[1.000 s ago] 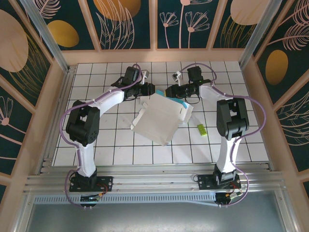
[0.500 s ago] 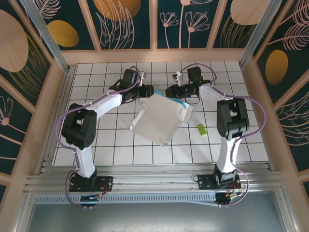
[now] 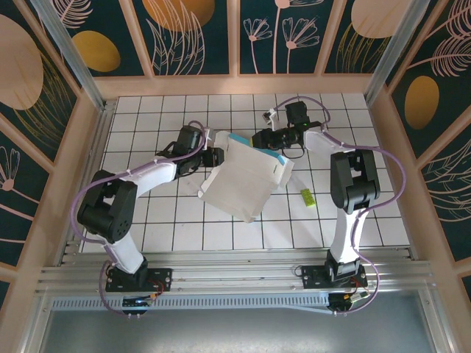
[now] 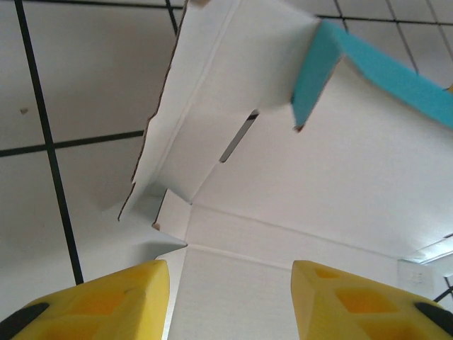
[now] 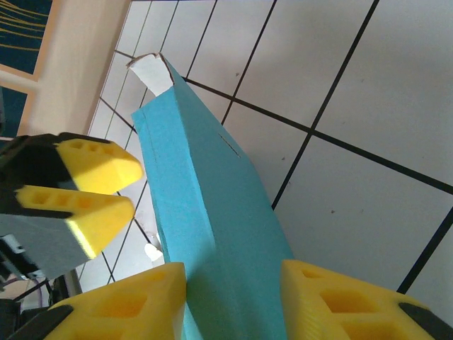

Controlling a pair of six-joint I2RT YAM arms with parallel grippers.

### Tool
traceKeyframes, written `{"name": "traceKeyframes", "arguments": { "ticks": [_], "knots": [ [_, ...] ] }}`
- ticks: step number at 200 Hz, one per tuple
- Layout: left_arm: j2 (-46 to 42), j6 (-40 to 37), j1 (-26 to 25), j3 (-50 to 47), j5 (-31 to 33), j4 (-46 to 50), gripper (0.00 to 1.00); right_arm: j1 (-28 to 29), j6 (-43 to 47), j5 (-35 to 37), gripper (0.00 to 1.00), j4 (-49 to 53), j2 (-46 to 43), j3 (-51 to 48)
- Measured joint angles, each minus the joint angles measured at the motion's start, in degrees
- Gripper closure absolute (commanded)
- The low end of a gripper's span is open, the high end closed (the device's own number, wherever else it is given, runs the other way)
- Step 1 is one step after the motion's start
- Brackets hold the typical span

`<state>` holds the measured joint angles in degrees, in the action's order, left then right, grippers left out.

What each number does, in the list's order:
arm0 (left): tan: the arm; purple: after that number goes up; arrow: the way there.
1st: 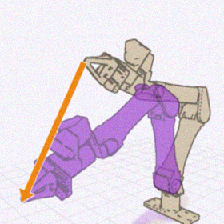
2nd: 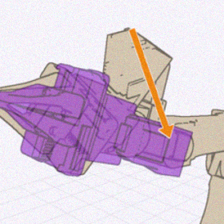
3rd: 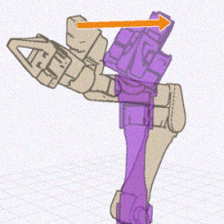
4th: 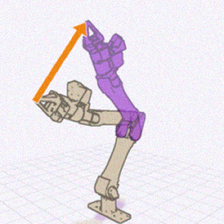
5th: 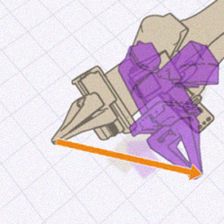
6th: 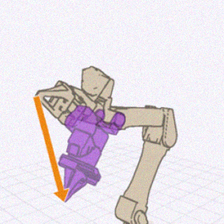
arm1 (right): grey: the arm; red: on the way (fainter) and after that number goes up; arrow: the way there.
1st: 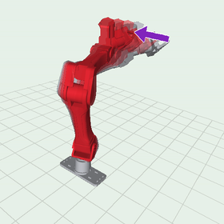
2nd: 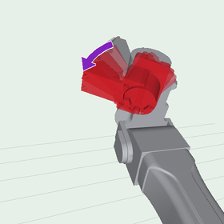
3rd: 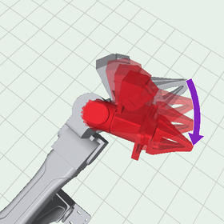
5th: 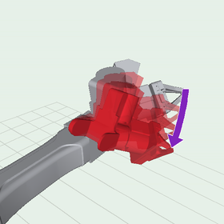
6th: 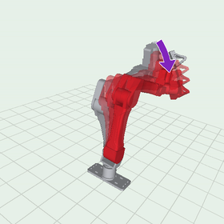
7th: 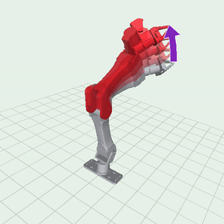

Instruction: Fold the paper box

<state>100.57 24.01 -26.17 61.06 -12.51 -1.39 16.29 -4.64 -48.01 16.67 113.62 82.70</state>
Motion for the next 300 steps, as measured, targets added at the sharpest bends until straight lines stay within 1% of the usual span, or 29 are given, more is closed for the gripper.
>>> {"name": "traceKeyframes", "arguments": {
  "ticks": [29,65,103,118,144,175,219,261,288,300],
  "knots": [
    [3.7,-0.4,0.0,0.3,0.1,-0.5,0.52,0.0,0.0,0.0,0.6,0.0,0.0,0.0],
    [9.6,-0.9,0.0,3.4,1.1,-0.5,0.52,0.0,0.0,0.0,0.6,0.0,0.0,0.0],
    [12.5,-1.3,0.0,5.8,2.0,-0.6,0.53,0.0,0.0,0.0,0.6,0.0,0.0,0.0],
    [13.8,-1.4,0.0,7.1,2.3,-0.7,0.57,0.0,0.0,0.0,0.6,0.0,0.0,0.0],
    [14.7,-1.8,0.0,7.4,2.1,-1.1,0.69,0.0,0.0,0.0,0.6,0.0,0.0,0.0],
    [14.7,-2.6,0.0,7.4,0.4,-2.3,0.74,0.0,0.0,0.0,0.6,0.0,0.0,0.0],
    [14.7,-4.1,0.0,7.3,-3.9,-4.9,0.73,0.0,-0.2,0.0,0.6,-0.1,0.0,0.0],
    [14.8,-4.2,0.0,6.5,-8.0,-7.3,0.69,0.0,-0.2,0.0,0.6,-0.2,0.0,0.0],
    [15.2,-3.6,0.0,5.6,-9.6,-9.0,0.67,0.0,-0.2,0.1,0.6,-0.2,0.0,0.0],
    [15.1,-3.3,0.0,4.8,-9.5,-9.8,0.65,0.0,-0.2,0.2,0.6,-0.2,0.0,0.0]
  ]
}}
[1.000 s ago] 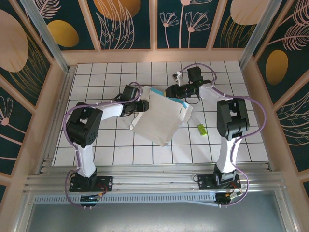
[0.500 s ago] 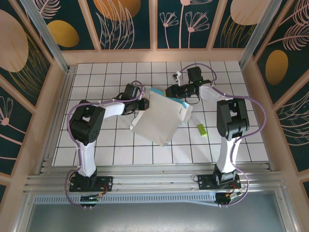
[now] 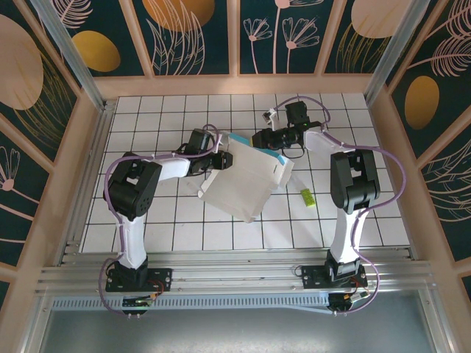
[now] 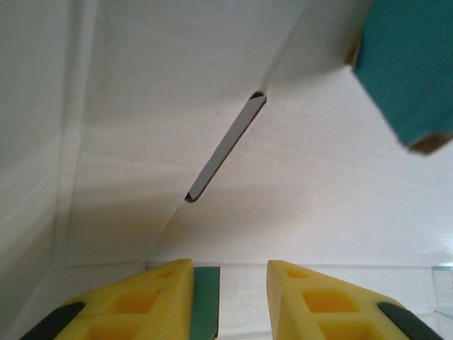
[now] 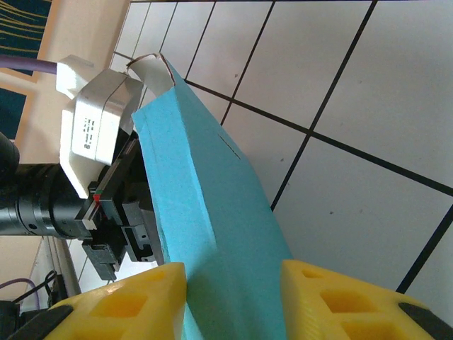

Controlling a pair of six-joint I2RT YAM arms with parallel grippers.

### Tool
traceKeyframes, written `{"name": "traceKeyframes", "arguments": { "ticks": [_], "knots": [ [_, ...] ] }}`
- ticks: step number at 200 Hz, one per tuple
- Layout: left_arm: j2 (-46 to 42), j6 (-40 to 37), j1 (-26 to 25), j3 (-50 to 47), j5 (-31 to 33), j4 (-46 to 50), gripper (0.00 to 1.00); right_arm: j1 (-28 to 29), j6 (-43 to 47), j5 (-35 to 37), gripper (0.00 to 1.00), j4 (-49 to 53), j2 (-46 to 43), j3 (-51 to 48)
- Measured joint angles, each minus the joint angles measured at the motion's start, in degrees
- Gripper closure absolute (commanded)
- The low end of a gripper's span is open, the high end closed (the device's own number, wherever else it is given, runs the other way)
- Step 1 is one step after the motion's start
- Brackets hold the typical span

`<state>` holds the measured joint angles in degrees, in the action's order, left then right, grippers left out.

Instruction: Fold the paper box

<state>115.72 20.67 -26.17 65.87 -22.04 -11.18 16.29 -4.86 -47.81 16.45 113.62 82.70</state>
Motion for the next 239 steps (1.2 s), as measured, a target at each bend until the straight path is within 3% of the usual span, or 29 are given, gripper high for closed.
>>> {"name": "traceKeyframes", "arguments": {
  "ticks": [46,98,116,138,178,209,239],
  "knots": [
    [-6.3,-0.7,0.0,-4.6,5.8,0.3,0.51,0.0,0.0,0.5,0.6,0.1,0.0,-0.3],
    [-12.6,-5.3,1.7,-1.3,13.4,3.0,0.46,0.3,0.0,1.1,0.6,0.4,0.0,-0.9],
    [-12.6,-6.3,4.2,-0.3,12.8,4.3,0.44,0.4,0.0,1.3,0.59,0.5,0.0,-1.1],
    [-11.2,-8.6,7.4,2.9,9.9,8.6,0.43,0.4,0.2,2.5,0.44,0.5,-0.1,-1.6],
    [-7.3,-13.9,8.3,8.3,4.0,15.6,0.42,0.8,0.1,12.6,0.34,-0.4,-3.3,-8.8],
    [-7.3,-14.7,7.9,8.0,1.9,16.9,0.4,2.1,1.4,18.6,0.36,0.4,-4.2,-13.2],
    [-7.3,-14.7,7.8,7.8,1.2,17.0,0.4,4.9,4.0,22.9,0.51,1.7,-4.2,-13.3]
  ]
}}
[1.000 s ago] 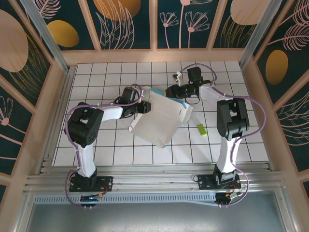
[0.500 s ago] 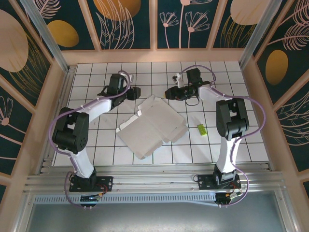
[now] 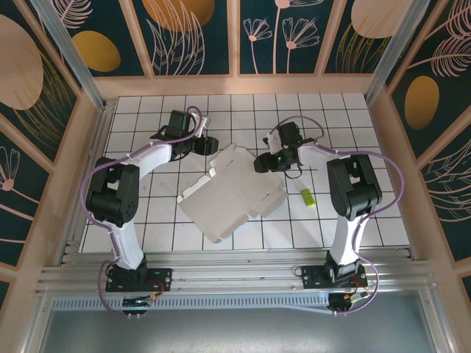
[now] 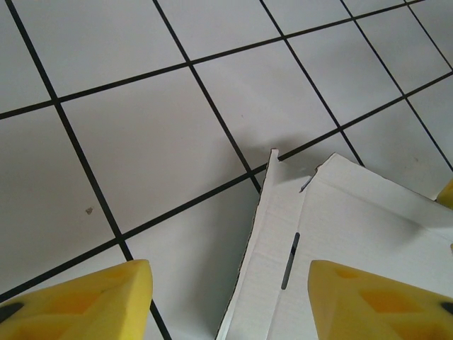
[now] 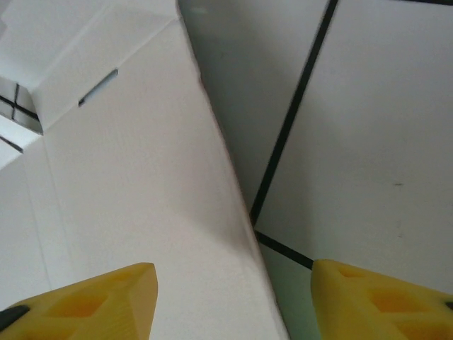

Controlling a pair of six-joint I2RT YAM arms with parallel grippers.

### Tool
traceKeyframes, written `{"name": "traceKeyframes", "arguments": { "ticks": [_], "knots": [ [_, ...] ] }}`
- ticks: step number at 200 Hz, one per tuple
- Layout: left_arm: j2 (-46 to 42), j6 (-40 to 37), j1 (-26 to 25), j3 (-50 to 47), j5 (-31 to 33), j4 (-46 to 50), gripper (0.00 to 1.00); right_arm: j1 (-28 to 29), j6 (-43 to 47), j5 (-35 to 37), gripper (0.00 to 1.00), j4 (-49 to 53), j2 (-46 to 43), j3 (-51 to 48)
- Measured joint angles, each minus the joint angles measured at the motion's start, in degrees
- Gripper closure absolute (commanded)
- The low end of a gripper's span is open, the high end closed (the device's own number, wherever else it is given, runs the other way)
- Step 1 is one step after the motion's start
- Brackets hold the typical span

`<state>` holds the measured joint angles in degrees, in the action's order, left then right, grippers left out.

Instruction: Fold the paper box

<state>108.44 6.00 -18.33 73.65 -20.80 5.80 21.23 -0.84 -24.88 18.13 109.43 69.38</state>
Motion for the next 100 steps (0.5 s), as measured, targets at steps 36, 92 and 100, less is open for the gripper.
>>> {"name": "traceKeyframes", "arguments": {
  "ticks": [36,92,100],
  "knots": [
    [0.0,0.0,0.0,-0.9,0.1,0.0,0.4,1.7,2.4,5.9,0.8,0.6,0.0,0.0],
    [-0.5,-0.9,0.0,-4.5,0.0,-1.6,0.41,6.1,12.5,20.3,1.0,2.2,-1.2,0.7],
    [-0.8,-1.4,0.0,-4.9,-0.3,-2.1,0.41,7.2,14.6,23.0,1.0,2.3,-2.2,0.9]
  ]
}}
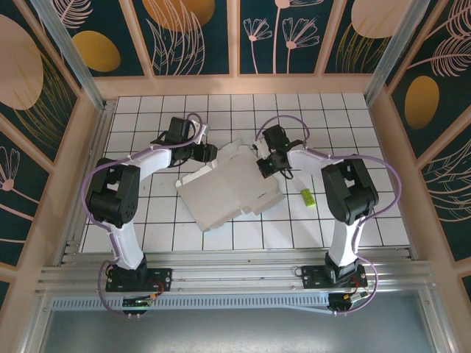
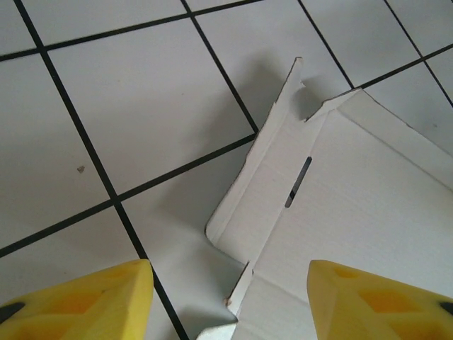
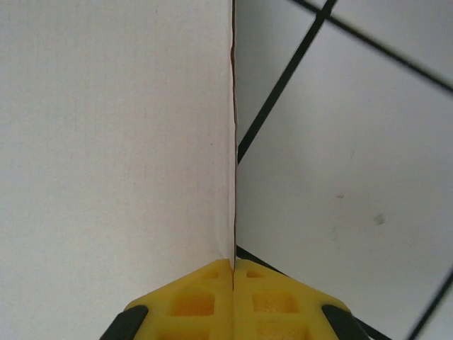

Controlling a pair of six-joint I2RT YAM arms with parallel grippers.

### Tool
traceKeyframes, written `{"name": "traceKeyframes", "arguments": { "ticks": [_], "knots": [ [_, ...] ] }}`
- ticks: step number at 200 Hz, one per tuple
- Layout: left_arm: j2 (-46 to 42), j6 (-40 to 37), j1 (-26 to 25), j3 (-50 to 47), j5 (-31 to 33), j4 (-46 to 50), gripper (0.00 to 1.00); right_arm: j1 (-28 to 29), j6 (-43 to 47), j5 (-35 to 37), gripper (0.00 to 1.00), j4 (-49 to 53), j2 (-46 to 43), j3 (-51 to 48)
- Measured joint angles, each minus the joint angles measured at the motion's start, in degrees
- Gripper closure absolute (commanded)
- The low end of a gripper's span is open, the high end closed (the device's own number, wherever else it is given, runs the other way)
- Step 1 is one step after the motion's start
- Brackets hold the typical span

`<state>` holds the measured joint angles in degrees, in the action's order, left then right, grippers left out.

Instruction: Fold the paper box

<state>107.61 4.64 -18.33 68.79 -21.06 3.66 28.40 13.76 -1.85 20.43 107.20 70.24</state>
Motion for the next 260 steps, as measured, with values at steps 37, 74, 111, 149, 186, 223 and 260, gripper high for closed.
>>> {"name": "traceKeyframes", "arguments": {
  "ticks": [37,74,111,149,186,223,260],
  "knots": [
    [-2.6,-2.8,0.0,-1.8,-1.6,-3.4,0.43,4.1,12.3,12.2,1.0,-0.7,-6.8,-0.1],
    [-3.2,-7.0,0.0,-1.8,-7.0,-5.6,0.44,7.8,23.2,21.2,1.0,-2.7,-11.9,-0.4],
    [0.8,-9.6,-0.1,2.1,-16.0,-5.1,0.44,8.1,27.3,23.5,1.0,-2.7,-12.3,-0.5],
    [4.2,-9.6,-0.1,3.1,-16.7,-4.9,0.45,8.2,28.0,23.7,1.0,-2.7,-12.3,-0.5],
    [6.7,-9.5,-0.1,5.2,-17.9,-4.3,0.57,8.7,28.0,24.1,1.0,-2.7,-12.3,-0.5],
    [8.1,-8.4,-0.1,5.5,-19.2,-4.3,0.72,10.1,29.4,26.4,1.0,-4.4,-12.3,-0.7],
    [8.4,-7.7,0.0,5.6,-20.0,-4.4,0.75,11.2,30.9,29.3,1.0,-5.9,-12.3,-1.4]
  ]
}}
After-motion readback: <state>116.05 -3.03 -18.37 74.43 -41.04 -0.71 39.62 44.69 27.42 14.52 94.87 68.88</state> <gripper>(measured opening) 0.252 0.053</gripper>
